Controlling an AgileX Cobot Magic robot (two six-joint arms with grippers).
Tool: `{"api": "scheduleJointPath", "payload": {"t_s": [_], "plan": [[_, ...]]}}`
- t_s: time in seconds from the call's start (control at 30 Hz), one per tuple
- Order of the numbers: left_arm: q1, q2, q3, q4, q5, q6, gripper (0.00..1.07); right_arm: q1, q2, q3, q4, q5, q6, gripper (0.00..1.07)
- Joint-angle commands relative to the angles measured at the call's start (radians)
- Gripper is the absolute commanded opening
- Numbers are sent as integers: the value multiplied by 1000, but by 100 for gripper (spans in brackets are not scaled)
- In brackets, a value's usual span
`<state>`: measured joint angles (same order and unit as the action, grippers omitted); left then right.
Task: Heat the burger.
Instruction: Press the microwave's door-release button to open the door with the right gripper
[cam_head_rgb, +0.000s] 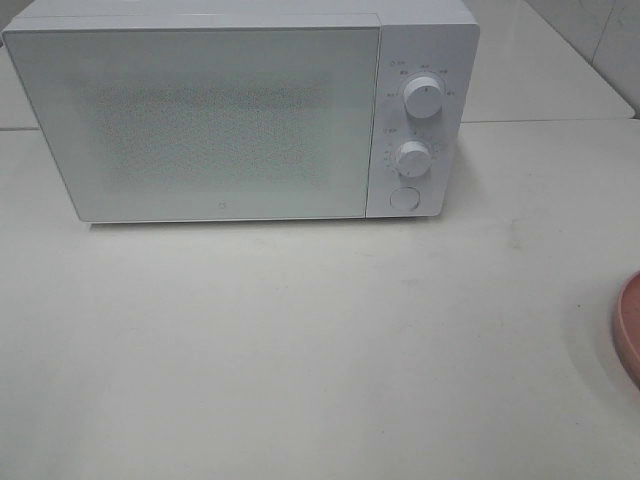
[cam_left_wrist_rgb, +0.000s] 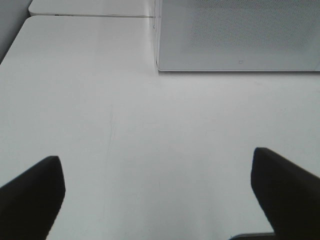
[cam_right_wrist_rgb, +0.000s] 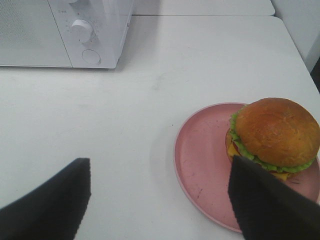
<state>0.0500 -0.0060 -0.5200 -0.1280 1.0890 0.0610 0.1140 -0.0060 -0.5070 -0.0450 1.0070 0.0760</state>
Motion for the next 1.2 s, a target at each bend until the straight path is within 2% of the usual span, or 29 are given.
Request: {"api": "scheduleJointPath", "payload": {"t_s": [0.03, 0.67, 1.2], "plan": [[1, -23, 3, 1, -17, -1, 93, -6, -28, 4, -2, -13, -8, 75], [1, -23, 3, 1, -17, -1, 93, -6, 8, -31, -3, -35, -5, 75], [1, -23, 3, 1, -17, -1, 93, -6, 279, -37, -6, -210, -6, 75]]}}
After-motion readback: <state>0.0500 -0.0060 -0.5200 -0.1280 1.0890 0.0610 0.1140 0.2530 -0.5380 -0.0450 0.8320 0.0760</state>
